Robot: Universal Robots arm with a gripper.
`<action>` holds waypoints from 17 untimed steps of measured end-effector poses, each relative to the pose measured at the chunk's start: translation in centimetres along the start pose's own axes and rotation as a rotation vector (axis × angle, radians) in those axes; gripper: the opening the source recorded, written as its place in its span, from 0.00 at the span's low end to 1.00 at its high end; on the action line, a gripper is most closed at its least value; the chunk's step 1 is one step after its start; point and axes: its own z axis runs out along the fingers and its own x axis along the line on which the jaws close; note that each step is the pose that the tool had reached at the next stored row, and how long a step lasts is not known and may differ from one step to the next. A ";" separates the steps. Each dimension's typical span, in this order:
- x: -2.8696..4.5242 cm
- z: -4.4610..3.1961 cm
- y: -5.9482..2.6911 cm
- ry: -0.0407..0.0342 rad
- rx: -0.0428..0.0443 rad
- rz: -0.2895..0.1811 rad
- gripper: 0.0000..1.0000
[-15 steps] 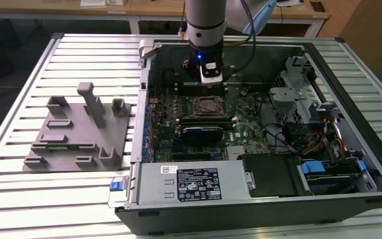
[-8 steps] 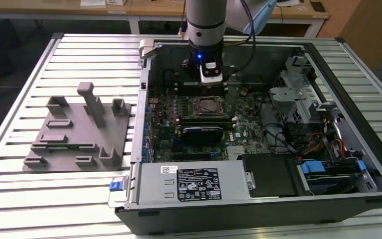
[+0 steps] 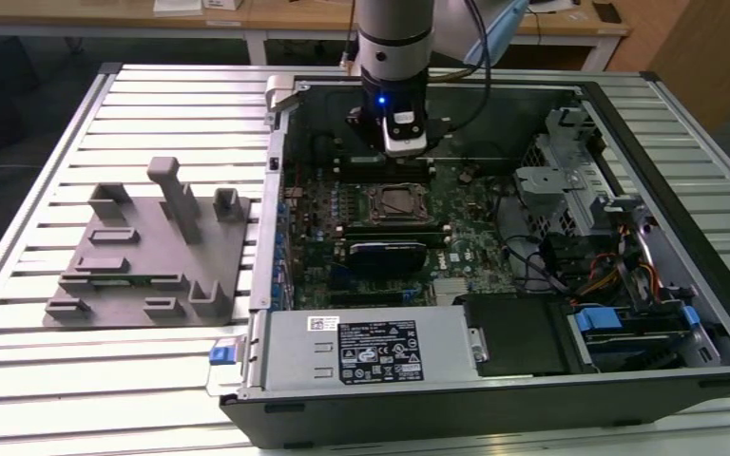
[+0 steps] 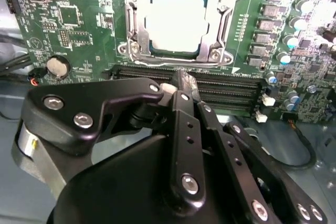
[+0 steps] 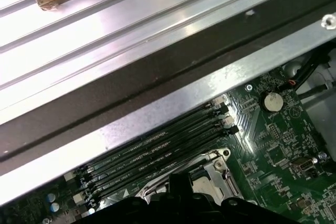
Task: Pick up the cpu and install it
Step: 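Install the first cpu locking lever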
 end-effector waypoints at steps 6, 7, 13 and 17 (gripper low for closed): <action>-0.32 0.05 0.15 -0.0045 0.0089 -0.001 0.11; -0.40 0.06 0.19 -0.0052 0.0104 -0.001 0.11; -0.78 0.12 0.36 -0.0098 0.0190 -0.002 0.11; -0.96 0.15 0.44 -0.0127 0.0246 -0.003 0.11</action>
